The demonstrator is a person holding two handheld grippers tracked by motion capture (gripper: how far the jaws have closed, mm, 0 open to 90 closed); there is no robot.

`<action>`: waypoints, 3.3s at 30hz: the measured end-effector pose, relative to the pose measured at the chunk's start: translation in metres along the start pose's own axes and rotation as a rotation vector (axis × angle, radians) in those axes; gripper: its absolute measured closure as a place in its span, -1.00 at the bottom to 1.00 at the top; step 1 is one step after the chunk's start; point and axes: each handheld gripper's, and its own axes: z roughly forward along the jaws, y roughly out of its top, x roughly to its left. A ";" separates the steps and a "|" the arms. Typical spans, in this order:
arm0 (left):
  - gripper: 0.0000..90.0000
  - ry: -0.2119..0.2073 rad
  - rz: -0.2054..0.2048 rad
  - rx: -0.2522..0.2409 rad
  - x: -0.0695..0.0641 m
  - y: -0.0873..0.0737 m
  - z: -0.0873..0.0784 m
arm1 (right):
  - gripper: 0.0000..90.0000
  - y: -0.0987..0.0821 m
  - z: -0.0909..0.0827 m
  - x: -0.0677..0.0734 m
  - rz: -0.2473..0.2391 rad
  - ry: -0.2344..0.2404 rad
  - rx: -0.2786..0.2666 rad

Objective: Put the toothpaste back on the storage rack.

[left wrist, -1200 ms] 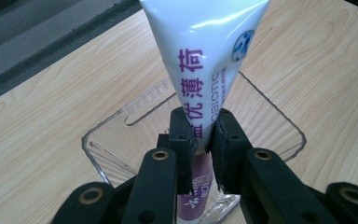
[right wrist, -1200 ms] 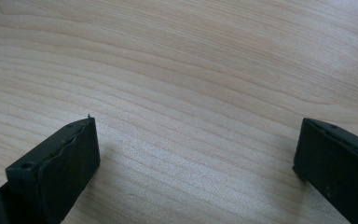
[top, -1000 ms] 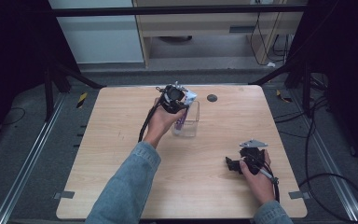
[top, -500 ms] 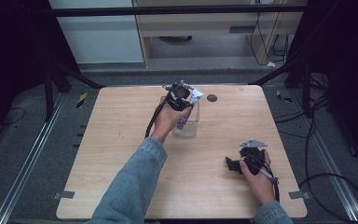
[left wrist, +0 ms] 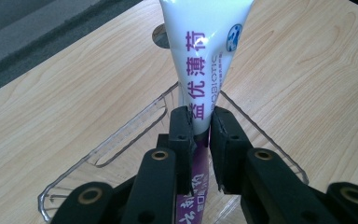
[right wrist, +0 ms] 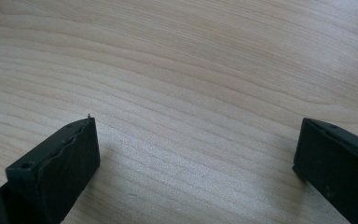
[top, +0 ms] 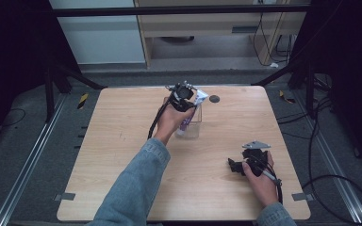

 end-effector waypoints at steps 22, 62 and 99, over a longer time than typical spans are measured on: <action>0.67 -0.004 0.001 -0.019 0.002 -0.005 -0.009 | -0.99 0.000 0.000 0.000 0.000 0.000 0.001; -0.27 0.056 0.103 -0.130 -0.015 -0.012 -0.033 | -0.99 0.000 0.000 0.000 -0.003 0.005 0.003; -0.90 0.035 0.107 -0.253 0.011 -0.061 -0.106 | -0.99 0.000 0.000 0.001 0.004 0.001 0.002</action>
